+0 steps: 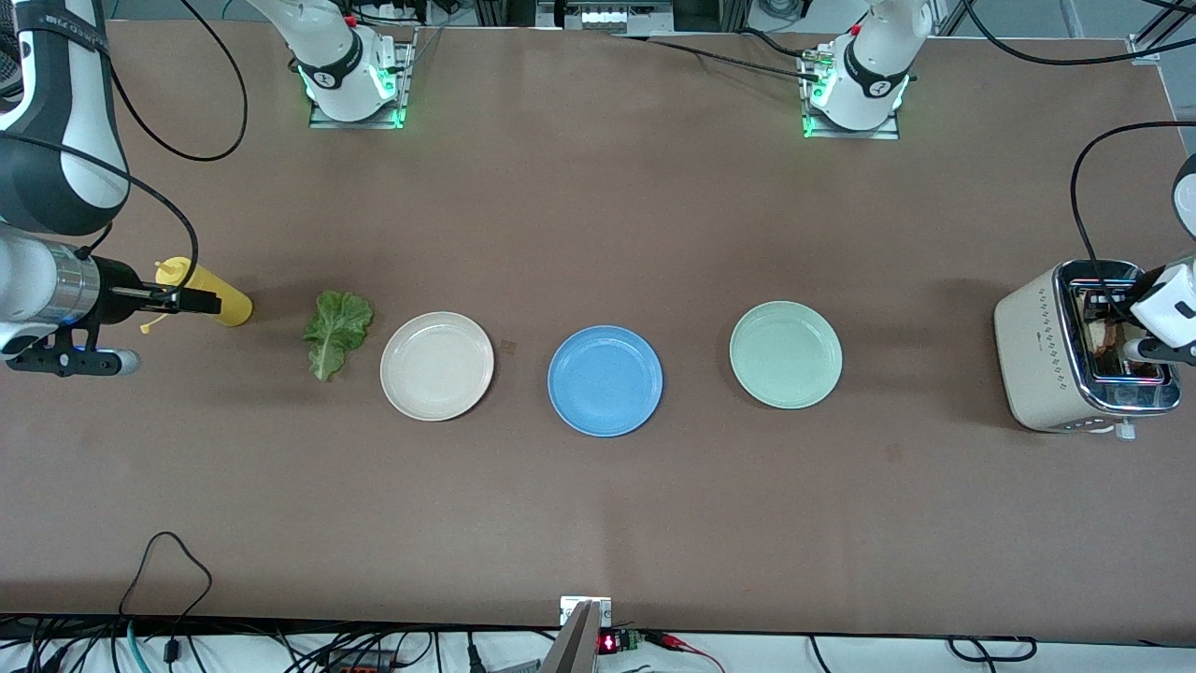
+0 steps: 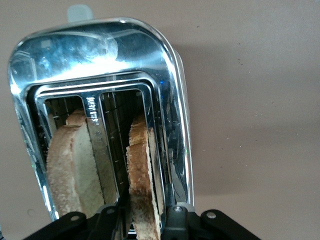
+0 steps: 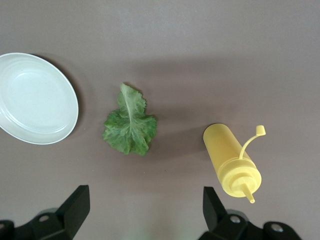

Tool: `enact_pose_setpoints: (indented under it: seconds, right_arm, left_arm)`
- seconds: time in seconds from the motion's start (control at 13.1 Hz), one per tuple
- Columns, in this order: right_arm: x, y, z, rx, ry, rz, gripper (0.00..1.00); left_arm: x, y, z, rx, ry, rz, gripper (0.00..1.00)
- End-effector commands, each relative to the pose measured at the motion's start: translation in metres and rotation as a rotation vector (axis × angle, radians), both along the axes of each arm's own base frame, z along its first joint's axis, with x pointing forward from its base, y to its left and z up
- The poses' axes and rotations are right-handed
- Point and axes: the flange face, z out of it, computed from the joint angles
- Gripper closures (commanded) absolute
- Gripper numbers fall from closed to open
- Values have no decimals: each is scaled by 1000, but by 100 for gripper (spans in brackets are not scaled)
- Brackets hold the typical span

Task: Make sandwich in blue plate with both arms
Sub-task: 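Lift a bread slice from the toaster while the right gripper grasps the lettuce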

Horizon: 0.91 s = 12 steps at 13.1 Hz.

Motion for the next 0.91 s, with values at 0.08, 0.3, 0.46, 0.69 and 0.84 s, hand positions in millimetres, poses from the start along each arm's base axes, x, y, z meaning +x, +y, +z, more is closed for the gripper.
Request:
enact_pose_setpoints:
  seconds: [0.08,0.3,0.46,0.69,0.84]
  right_arm:
    - [5,11,-5,-12,-18,13,0]
    - [7,12,-50,-13,-64,15,0]
    - [5,23,-77,-13,-122,26,0]
    - [2,42,-113,-21,-181,3,0]
    - [5,50,-140,-21,-190,7,0]
  left_arm:
    - [-2,0,6,9,19,-14,99]
    - [3,-3,39,18,2,-37,99]
    - [4,-23,80,15,42,-39,99]
    - [2,-41,152,9,96,-37,99]
    - [5,-72,177,-3,118,-70,99]
